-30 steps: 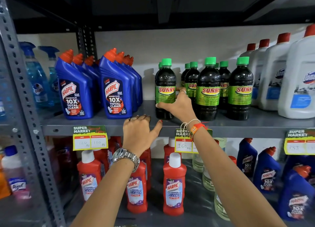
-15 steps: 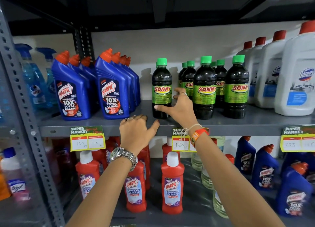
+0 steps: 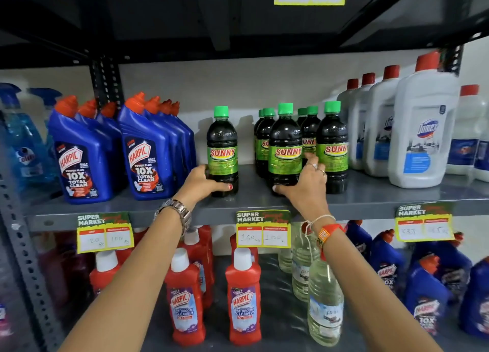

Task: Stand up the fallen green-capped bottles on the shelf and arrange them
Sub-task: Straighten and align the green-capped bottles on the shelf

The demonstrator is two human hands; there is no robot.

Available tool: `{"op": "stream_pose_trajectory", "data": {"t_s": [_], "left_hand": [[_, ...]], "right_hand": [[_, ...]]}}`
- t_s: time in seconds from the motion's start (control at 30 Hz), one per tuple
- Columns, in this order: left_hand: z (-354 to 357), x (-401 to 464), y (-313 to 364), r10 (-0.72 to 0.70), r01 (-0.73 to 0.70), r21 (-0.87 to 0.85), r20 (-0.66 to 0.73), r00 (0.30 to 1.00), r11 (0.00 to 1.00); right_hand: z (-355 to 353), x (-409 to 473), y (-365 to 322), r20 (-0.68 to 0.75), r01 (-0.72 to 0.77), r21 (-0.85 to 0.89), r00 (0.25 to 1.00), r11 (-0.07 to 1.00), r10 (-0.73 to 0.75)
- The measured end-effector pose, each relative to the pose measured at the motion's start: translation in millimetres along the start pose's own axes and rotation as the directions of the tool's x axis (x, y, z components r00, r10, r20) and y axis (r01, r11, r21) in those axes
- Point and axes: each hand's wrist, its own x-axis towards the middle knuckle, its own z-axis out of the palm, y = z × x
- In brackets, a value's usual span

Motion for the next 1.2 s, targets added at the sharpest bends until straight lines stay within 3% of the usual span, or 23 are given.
{"op": "stream_pose_trajectory", "data": {"t_s": [0.17, 0.37, 1.03, 1.13, 1.2], "left_hand": [[2.0, 2.7, -8.2, -0.004, 0.0, -0.066, -0.05, 0.999, 0.998], [1.4, 3.1, -10.2, 0.024, -0.029, -0.099, -0.06, 0.998, 0.995], [4.4, -2.7, -7.6, 0.039, -0.041, -0.037, -0.055, 0.998, 0.998], [4.6, -9.3, -7.2, 0.032, -0.028, 0.124, -0.033, 0.999, 0.992], [6.6, -21.6, -10.3, 0.011, 0.001, 0.432, -0.026, 1.0, 0.902]], "right_hand": [[1.6, 14.1, 6.9, 0.172, -0.039, 0.047, 0.985, 0.998, 0.03], [6.6, 28.8, 6.3, 0.262, -0.058, 0.049, 0.964, 0.997, 0.044], [10.6, 33.5, 5.2, 0.319, -0.061, 0.083, 0.947, 0.995, 0.031], [4.3, 24.1, 9.0, 0.191, 0.024, 0.109, 0.981, 0.994, -0.045], [-4.4, 14.7, 12.8, 0.024, 0.085, 0.184, 0.996, 0.979, -0.091]]}}
